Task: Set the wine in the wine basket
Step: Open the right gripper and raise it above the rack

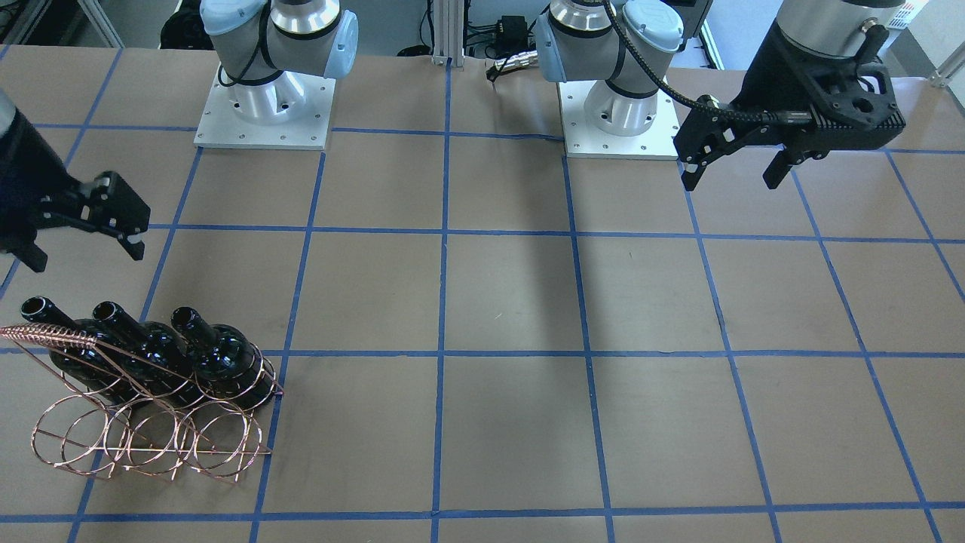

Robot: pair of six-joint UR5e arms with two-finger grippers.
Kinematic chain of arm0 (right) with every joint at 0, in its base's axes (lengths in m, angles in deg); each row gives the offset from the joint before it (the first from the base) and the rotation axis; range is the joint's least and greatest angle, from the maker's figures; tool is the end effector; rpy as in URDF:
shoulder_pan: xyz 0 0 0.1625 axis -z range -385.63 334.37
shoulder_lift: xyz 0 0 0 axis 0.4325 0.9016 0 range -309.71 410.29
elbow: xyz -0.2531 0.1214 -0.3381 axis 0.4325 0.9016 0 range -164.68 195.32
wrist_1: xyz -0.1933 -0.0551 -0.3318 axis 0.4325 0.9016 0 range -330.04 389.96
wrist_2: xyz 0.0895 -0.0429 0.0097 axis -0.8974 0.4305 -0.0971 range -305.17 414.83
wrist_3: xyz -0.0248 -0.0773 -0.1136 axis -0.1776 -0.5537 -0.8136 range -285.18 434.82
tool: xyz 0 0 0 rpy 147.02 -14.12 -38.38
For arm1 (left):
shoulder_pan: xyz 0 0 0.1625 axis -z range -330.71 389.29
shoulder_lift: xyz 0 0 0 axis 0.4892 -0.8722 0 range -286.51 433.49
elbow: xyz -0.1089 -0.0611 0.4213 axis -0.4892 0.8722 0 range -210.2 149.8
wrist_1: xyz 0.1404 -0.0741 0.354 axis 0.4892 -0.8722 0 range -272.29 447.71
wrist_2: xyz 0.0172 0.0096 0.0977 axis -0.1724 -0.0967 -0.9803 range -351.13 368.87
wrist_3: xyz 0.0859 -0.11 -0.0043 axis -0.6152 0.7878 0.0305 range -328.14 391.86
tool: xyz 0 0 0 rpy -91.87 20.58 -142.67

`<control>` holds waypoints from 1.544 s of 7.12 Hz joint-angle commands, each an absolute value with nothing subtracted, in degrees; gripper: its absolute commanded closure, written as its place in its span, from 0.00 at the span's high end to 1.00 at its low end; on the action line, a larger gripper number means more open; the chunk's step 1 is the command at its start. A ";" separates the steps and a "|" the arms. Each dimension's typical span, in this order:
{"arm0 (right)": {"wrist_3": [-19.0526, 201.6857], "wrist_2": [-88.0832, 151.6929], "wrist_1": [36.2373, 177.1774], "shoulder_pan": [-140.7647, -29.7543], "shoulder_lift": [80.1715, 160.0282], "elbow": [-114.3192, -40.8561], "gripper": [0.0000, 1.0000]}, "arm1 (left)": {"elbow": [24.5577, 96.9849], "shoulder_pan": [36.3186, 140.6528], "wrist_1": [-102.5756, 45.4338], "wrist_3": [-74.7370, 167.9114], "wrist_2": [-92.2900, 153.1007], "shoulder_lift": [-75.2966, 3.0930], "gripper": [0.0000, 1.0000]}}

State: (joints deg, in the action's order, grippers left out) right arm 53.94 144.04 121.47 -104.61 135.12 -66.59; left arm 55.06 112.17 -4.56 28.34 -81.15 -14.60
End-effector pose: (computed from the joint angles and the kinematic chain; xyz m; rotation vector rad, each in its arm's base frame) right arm 0.0345 -0.5301 0.4872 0.2699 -3.1194 0.1222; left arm -0.0756 -0.4702 0.5123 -0.0984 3.1303 -0.1191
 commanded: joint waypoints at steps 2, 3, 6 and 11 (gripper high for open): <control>56.34 143.77 115.57 -110.06 144.48 -71.30 1.00 | 55.14 112.17 -4.66 28.34 -81.30 -14.57 1.00; 64.28 143.95 116.00 -113.57 145.99 -74.39 1.00 | 55.23 112.17 -4.66 28.34 -81.30 -14.57 1.00; 67.43 144.04 115.83 -118.09 145.57 -75.03 1.00 | 55.49 112.17 -4.66 28.34 -81.22 -14.57 1.00; 67.70 144.30 116.19 -117.82 146.00 -68.17 1.00 | 55.50 112.17 -4.49 28.34 -81.30 -14.49 1.00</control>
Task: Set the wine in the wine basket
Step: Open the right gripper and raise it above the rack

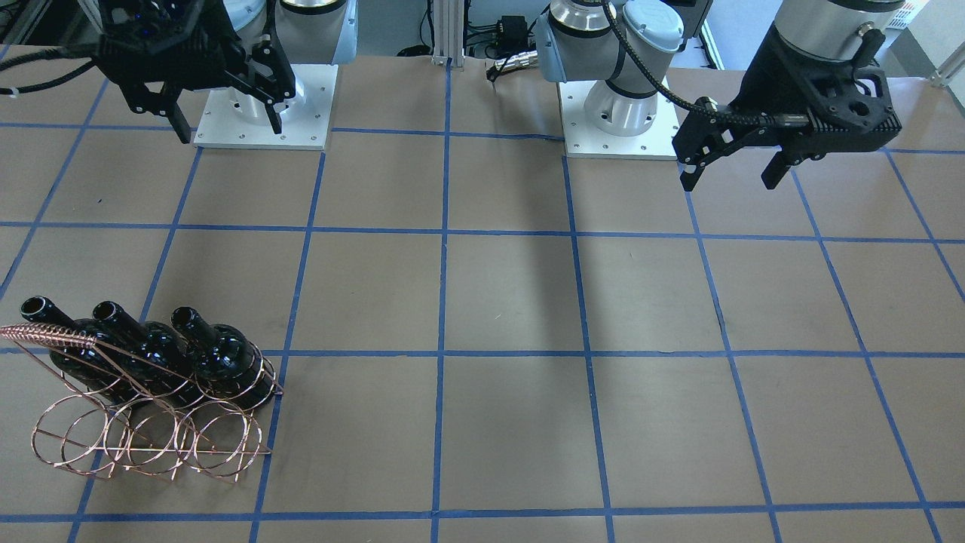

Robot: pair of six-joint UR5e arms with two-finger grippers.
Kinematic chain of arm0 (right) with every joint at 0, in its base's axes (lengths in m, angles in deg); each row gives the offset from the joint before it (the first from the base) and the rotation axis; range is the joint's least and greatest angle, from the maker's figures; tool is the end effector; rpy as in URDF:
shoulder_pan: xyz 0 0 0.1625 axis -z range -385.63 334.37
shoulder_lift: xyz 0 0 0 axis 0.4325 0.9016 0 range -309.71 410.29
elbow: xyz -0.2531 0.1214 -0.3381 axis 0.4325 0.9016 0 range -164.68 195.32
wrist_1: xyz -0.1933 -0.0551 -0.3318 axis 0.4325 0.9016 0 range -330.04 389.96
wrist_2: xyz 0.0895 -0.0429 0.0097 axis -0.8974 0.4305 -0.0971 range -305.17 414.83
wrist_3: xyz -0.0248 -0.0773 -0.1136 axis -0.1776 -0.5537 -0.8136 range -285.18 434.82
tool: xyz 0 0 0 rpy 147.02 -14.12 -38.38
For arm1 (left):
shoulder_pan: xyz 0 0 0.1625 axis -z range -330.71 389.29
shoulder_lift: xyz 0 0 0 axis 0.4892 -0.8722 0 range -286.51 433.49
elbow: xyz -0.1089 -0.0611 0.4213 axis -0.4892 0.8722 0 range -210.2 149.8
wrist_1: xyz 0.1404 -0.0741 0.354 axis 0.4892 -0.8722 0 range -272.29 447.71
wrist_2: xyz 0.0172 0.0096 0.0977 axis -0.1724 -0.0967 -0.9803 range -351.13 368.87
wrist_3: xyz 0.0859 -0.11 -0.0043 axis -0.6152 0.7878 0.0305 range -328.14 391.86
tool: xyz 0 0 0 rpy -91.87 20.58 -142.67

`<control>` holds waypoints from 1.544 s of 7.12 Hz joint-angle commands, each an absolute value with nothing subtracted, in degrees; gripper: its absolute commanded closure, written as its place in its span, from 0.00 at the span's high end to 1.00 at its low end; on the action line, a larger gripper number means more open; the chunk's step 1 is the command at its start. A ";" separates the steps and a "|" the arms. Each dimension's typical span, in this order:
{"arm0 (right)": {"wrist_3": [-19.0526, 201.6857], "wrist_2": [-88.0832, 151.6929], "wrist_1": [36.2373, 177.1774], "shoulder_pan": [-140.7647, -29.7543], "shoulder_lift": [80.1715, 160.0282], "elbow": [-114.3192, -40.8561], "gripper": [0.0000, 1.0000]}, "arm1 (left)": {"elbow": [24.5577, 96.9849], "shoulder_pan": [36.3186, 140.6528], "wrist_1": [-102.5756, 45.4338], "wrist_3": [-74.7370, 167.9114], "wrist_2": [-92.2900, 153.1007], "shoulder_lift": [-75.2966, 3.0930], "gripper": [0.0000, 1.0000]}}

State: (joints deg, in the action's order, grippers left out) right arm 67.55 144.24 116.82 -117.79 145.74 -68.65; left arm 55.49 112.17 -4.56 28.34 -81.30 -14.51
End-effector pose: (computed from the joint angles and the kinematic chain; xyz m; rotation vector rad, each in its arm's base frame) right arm 0.1510 -0.4289 0.5488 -0.2584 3.1189 -0.2285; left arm -0.0754 -0.4690 0.5095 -0.0985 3.1286 -0.1094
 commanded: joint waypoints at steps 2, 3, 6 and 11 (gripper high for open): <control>69.26 144.04 116.27 -117.82 145.83 -68.87 1.00 | 55.50 112.17 -4.49 28.34 -81.30 -14.49 1.00; 69.80 144.12 115.75 -117.74 146.09 -70.10 1.00 | 55.50 112.17 -4.58 28.34 -81.30 -14.49 1.00; 69.81 144.30 115.57 -117.74 146.09 -70.46 1.00 | 55.50 112.17 -4.49 27.90 -81.39 -14.49 1.00; 69.81 144.73 115.83 -117.74 146.09 -71.60 1.00 | 55.50 112.17 -4.31 27.90 -81.30 -14.49 1.00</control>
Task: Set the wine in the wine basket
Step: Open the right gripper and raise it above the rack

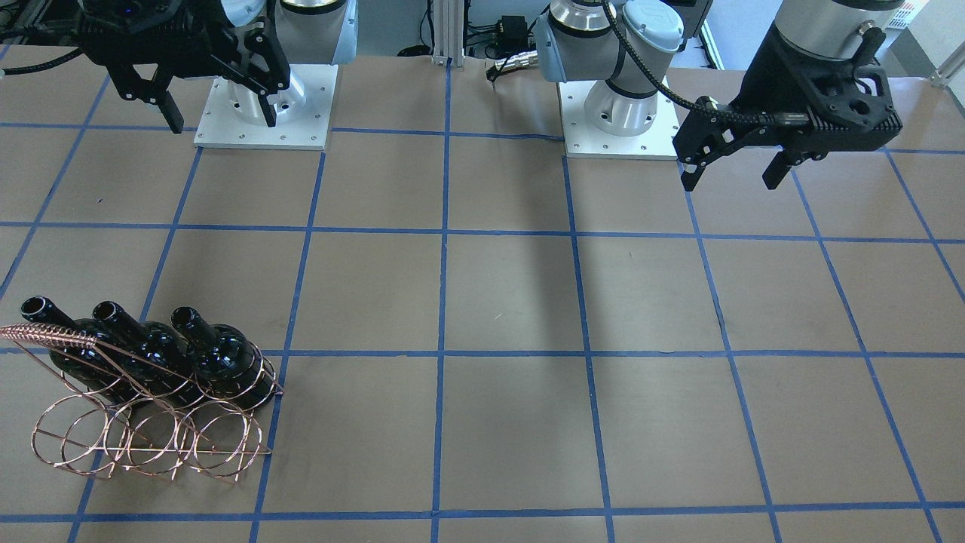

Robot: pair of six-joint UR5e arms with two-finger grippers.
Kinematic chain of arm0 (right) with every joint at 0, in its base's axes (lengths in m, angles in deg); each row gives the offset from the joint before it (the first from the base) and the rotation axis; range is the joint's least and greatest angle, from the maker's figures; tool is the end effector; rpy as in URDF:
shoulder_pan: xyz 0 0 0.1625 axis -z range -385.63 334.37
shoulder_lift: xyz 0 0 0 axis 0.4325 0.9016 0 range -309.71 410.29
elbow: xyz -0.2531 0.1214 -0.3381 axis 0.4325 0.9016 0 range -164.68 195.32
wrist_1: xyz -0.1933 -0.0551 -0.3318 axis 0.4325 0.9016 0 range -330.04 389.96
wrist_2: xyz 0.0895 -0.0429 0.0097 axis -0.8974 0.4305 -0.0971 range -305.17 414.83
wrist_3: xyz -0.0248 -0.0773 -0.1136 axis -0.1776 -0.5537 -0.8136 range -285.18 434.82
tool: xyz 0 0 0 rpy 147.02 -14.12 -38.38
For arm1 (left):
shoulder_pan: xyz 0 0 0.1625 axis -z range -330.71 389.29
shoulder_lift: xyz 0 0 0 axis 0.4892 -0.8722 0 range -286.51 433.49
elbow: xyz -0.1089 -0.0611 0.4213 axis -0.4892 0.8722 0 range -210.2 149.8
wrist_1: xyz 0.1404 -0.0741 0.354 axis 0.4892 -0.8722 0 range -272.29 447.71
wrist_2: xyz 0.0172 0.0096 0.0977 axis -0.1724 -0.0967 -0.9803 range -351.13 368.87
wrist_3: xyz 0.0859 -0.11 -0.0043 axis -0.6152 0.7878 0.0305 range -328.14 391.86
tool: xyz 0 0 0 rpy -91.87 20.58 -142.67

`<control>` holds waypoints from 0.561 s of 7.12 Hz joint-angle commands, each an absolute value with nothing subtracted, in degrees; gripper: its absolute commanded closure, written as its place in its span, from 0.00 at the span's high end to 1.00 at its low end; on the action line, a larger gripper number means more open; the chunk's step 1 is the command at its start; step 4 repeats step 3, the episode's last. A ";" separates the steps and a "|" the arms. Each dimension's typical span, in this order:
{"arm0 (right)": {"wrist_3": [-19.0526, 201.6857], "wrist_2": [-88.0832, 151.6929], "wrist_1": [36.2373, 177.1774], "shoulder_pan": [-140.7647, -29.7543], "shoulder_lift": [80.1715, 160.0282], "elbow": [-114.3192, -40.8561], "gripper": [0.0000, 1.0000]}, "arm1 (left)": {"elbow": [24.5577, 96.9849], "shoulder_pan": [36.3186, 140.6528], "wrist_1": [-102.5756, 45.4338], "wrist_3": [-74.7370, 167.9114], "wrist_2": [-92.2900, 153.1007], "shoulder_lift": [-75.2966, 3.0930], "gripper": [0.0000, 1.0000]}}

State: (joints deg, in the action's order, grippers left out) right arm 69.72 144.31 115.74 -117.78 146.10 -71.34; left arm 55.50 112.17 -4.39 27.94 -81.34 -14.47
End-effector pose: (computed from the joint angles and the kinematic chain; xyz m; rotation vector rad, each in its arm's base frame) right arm 0.1505 -0.4212 0.5271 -0.1986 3.1257 -0.1350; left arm -0.0753 -0.4691 0.5100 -0.0876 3.1275 -0.1146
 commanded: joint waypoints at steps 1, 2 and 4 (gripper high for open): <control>69.81 144.83 116.00 -117.82 146.09 -71.60 1.00 | 55.50 112.17 -4.40 27.90 -81.39 -14.40 1.00; 69.81 144.91 116.01 -117.83 146.09 -71.60 1.00 | 55.50 112.17 -4.40 27.90 -81.39 -14.49 1.00; 69.81 145.00 116.01 -117.74 146.09 -71.60 1.00 | 55.50 112.17 -4.49 27.90 -81.30 -14.40 1.00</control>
